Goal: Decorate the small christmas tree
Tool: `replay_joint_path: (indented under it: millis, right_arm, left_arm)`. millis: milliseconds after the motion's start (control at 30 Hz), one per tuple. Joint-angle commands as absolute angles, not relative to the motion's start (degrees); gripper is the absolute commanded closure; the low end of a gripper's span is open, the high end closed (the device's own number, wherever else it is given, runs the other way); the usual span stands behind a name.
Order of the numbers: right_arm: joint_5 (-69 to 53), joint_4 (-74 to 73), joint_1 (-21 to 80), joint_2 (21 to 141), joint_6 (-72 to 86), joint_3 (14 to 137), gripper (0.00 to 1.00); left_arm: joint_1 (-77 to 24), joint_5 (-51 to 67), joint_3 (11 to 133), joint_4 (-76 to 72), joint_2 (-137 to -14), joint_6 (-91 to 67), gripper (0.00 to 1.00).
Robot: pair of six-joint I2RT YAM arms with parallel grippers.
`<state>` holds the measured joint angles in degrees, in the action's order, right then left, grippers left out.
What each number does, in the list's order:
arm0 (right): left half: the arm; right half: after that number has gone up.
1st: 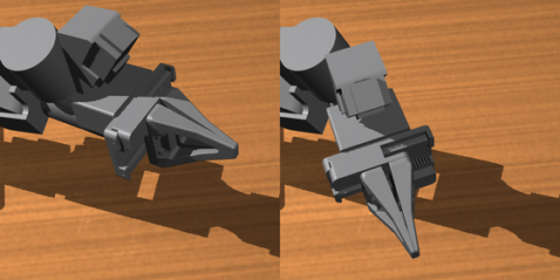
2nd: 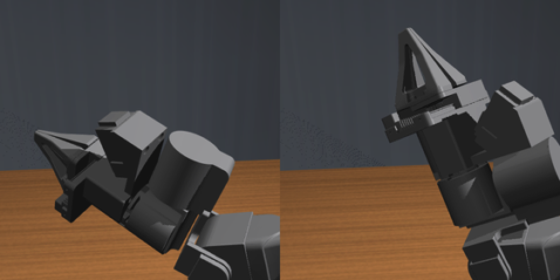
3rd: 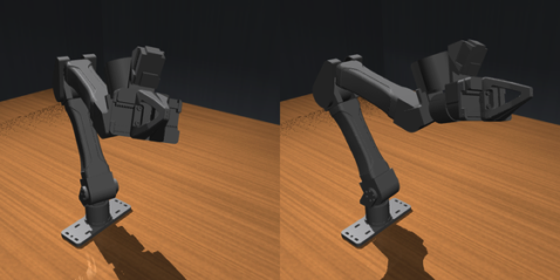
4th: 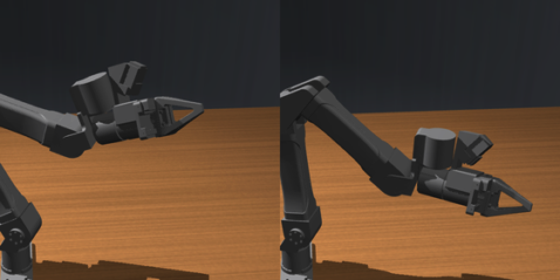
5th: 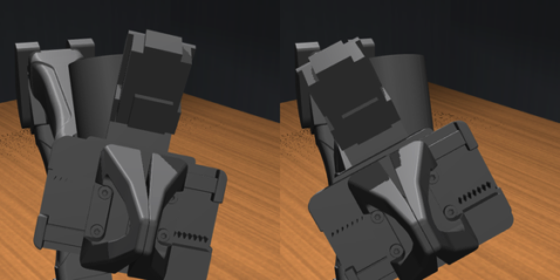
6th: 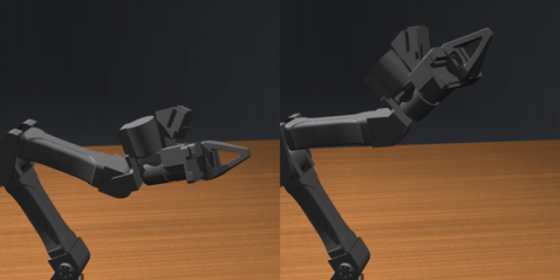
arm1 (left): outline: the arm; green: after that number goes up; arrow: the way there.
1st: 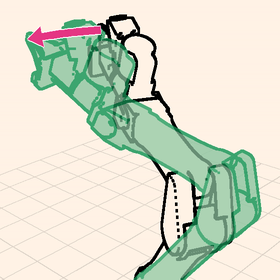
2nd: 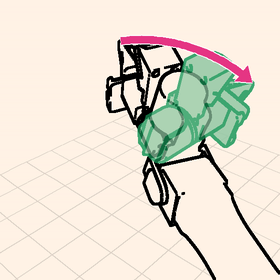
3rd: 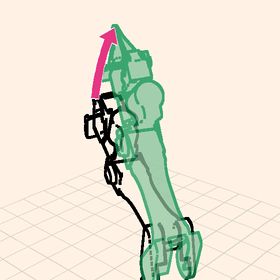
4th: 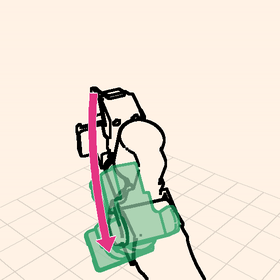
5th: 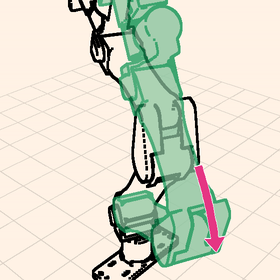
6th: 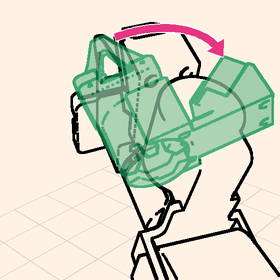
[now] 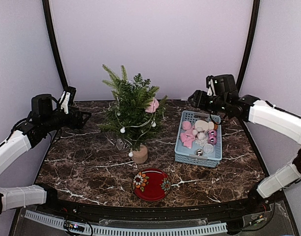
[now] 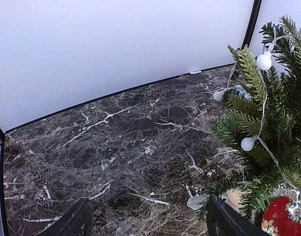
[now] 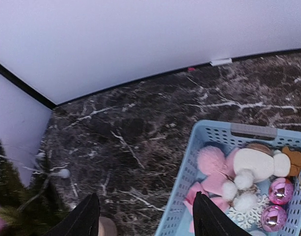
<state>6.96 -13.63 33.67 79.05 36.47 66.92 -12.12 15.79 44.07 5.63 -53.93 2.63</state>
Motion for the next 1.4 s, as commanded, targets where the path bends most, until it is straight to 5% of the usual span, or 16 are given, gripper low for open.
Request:
replay_joint_path:
  millis: [0,400,800,1067,1367]
  right_arm:
    - [3.90,-15.11,30.63,84.95,33.44,66.23,0.36]
    - [0.26,-13.54,24.86,107.53,26.83,75.13,0.48]
    - [-4.34,-12.19,23.49,117.41,24.21,81.13,0.58]
    - [-2.58,-9.87,22.69,114.09,24.54,78.28,0.99]
    - [-1.56,-11.32,22.17,99.08,23.46,70.86,1.00]
  left_arm:
    - [-11.95,14.17,43.46,4.74,-53.04,3.88,0.19]
    - [-11.95,12.24,43.59,5.14,-54.47,4.62,0.18]
    - [-11.95,12.28,43.76,5.10,-55.90,4.75,0.18]
    - [-11.95,11.92,43.77,5.14,-55.95,4.92,0.18]
    - [-11.96,12.04,43.73,5.06,-55.35,4.80,0.18]
